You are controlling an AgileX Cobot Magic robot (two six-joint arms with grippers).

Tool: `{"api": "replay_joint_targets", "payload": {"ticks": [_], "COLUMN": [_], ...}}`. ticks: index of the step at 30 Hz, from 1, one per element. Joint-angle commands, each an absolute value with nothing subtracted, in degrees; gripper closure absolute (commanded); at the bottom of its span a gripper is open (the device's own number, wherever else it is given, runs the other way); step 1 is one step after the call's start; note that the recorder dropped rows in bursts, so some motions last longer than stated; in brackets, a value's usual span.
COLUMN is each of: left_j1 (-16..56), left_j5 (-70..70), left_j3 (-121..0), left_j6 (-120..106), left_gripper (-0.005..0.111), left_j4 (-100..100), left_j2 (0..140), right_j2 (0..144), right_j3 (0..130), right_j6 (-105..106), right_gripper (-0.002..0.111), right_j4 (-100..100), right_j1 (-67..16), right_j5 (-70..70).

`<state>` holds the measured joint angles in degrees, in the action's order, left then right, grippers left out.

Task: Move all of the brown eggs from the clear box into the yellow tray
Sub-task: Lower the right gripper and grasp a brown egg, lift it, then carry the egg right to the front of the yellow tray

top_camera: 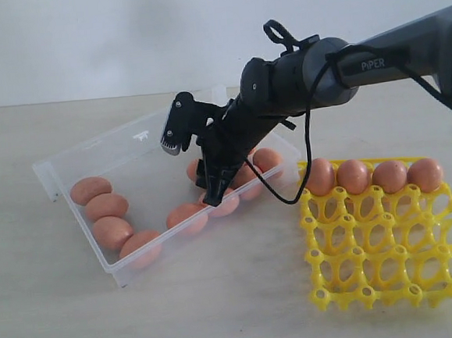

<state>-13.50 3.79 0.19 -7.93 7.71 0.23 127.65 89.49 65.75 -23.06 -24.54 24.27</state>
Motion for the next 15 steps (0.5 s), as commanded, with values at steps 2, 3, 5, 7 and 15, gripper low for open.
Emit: {"api": "replay_joint_targets", "payload": {"ticks": [2,3,5,7,15], "left_j1": [-13.45,-13.45,-13.45,-13.45,-13.45], "left_j5": [2.84,2.84,2.84,2.84,2.84], "left_j3": [0.00,0.00,0.00,0.00,0.00], "left_j6": [-8.07,-8.07,-8.07,-8.07,-8.07], "left_gripper": [0.103,0.103,0.103,0.103,0.103], "left_j4": [7.70,7.70,7.70,7.70,7.70], "left_j2": [0.00,0.00,0.00,0.00,0.00], "right_j2": [126.67,125.88,124.10,122.00,112.72], "right_j3": [89.24,89.24,89.24,89.24,87.32], "right_j6": [58.61,56.36,54.27,54.56,63.95], "right_gripper": [0.108,0.108,0.108,0.108,0.108], "right_j4": [-22.82,-22.82,-24.07,-27.17,-45.42], "right_j1": [-24.53,-24.53,-24.53,-24.53,-24.53], "right_j5": [23.79,23.79,23.79,23.35,19.06]}}
